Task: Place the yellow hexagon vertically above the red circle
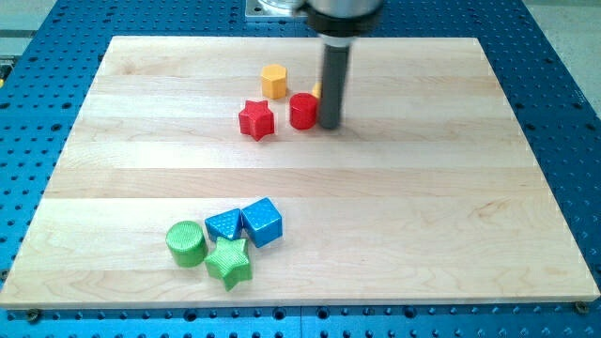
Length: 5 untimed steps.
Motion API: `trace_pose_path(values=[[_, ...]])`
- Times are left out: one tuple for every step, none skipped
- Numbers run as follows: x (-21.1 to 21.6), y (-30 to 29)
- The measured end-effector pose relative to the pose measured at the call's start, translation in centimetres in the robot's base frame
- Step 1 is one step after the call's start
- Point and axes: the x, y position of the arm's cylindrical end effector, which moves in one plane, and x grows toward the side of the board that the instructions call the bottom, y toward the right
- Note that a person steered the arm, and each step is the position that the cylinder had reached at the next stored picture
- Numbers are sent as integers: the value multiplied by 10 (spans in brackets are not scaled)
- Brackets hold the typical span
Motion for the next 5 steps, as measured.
trace_pose_path(values=[[-22,-78],[-10,-64],[-27,-45],[-57,-39],[-69,-23]])
